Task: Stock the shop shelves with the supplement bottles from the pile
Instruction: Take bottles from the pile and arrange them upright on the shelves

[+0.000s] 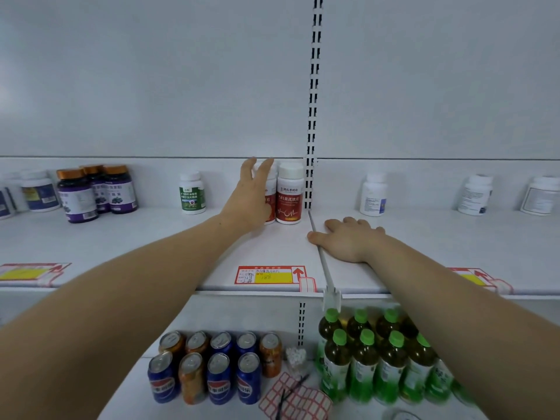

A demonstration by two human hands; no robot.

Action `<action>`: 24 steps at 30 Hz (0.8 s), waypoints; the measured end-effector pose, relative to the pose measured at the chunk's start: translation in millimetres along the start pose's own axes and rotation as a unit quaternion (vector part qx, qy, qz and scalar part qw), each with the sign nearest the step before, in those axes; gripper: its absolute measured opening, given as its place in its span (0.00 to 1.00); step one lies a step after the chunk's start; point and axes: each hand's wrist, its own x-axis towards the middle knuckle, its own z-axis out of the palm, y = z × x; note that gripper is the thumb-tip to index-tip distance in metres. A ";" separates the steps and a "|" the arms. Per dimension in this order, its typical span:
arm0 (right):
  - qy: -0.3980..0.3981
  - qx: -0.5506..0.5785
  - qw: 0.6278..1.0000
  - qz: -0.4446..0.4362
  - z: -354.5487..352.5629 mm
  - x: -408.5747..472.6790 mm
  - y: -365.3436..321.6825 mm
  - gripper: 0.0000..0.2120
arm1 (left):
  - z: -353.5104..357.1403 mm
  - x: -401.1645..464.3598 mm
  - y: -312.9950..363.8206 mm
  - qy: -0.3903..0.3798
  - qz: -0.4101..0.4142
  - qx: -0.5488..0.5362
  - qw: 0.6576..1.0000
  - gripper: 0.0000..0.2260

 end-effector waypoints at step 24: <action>0.207 0.034 0.964 -0.162 -88.5 -21.2 -197.1 0.35 | -190.5 -128.1 -95.7 -0.151 -0.159 0.080 0.972 0.28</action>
